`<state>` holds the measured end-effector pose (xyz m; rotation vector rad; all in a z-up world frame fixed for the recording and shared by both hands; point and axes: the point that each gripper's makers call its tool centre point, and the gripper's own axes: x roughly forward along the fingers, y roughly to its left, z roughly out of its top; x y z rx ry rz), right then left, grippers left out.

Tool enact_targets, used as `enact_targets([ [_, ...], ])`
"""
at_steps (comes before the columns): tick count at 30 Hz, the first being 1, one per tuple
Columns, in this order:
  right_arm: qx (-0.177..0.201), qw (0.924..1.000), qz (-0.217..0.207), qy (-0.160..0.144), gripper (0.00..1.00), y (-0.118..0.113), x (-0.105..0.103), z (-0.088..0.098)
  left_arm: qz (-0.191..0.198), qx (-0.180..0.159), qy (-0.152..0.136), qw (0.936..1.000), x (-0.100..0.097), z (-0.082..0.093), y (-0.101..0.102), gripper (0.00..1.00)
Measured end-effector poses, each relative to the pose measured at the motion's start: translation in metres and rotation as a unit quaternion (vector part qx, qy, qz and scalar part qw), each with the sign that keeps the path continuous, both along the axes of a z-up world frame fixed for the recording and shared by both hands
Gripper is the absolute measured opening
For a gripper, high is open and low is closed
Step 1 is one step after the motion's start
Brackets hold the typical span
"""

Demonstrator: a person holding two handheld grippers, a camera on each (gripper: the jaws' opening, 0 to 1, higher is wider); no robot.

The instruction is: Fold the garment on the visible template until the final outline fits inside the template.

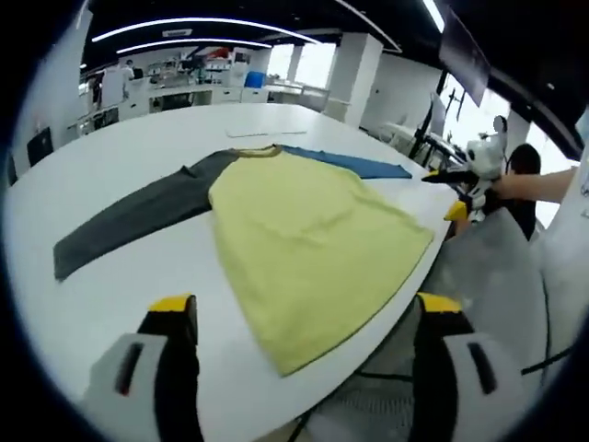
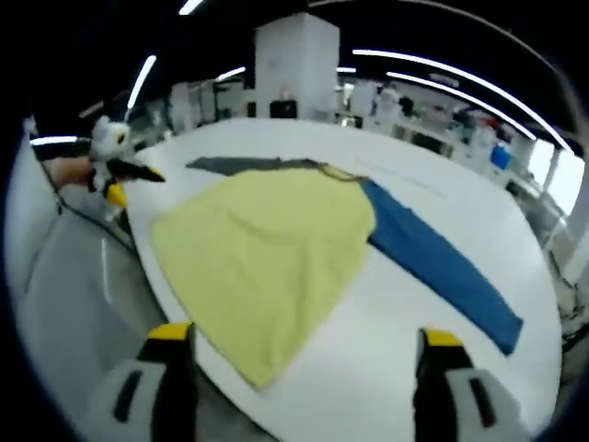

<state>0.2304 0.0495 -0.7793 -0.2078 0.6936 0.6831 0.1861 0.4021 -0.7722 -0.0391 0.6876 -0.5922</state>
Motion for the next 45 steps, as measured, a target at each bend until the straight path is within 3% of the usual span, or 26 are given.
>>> enact_targets([
  [6, 0.0, 0.9999, -0.012, -0.005, 1.0, -0.017, 0.011, 0.004, 0.012, -0.012, -0.018, 0.9997, 0.009, 0.018, -0.013, 0.96],
  [10, -0.002, 0.9997, -0.022, -0.011, 1.0, -0.032, 0.018, 0.006, 0.021, -0.012, -0.027, 0.9993, 0.016, 0.02, -0.014, 0.96],
  [18, -0.001, 0.998, -0.057, -0.026, 1.0, -0.074, 0.038, 0.013, 0.016, -0.001, -0.028, 0.9995, 0.021, 0.014, -0.021, 0.95],
  [28, 0.011, 0.9943, -0.1, -0.036, 1.0, -0.122, 0.068, 0.01, 0.044, -0.006, -0.04, 0.9982, 0.027, 0.01, -0.023, 0.91],
  [32, 0.015, 0.9889, -0.145, -0.031, 0.91, -0.149, 0.086, 0.005, 0.057, -0.009, -0.041, 0.9975, 0.025, 0.012, -0.027, 0.9],
  [37, 0.027, 0.9785, -0.202, -0.031, 0.88, -0.179, 0.11, 0.001, 0.063, -0.001, -0.041, 0.9972, 0.023, 0.013, -0.027, 0.9],
  [45, 0.022, 0.9711, -0.238, -0.007, 0.79, -0.209, 0.128, -0.02, 0.08, 0.004, -0.04, 0.996, 0.023, 0.015, -0.025, 0.89],
])
